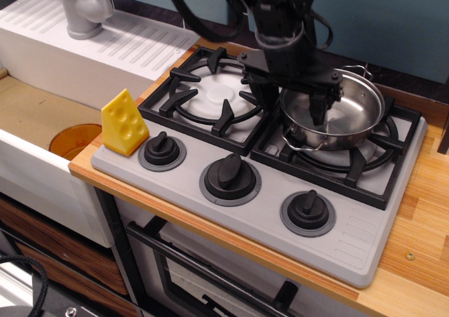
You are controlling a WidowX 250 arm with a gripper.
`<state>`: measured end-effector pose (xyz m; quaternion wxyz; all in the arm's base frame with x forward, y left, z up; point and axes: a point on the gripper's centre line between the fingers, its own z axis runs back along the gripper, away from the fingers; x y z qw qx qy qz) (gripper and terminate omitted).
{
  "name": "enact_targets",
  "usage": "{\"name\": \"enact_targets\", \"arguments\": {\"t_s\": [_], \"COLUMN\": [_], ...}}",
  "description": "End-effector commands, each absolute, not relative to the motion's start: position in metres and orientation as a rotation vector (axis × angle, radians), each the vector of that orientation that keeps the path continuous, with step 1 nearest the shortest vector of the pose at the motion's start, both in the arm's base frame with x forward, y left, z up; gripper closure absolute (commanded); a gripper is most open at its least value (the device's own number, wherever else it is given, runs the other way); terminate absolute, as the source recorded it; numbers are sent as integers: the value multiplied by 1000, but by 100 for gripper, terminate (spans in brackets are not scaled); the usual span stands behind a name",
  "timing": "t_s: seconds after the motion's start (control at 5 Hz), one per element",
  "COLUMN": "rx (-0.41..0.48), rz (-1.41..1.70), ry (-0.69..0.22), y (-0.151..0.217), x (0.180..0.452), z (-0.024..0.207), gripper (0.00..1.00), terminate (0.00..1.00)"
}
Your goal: Put pot or pan on stove and put cheese in pot or pan
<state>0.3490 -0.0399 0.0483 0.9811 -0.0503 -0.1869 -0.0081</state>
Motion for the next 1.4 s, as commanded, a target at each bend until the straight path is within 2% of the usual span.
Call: {"name": "enact_targets", "arguments": {"t_s": [0.0,0.2,0.8,1.0,1.2], "rx": [-97,-89,-123,-95,-62], "rz": [-16,-21,-13,-12,-36], "ry": [-433,-417,-394,-360,-311], "y": [-45,-47,-58,-56,-39], "x": [356,355,348,343,336], "z": [55,58,75,93,117], "gripper": [0,100,100,100,100], "terminate": [0,0,0,0,0]}}
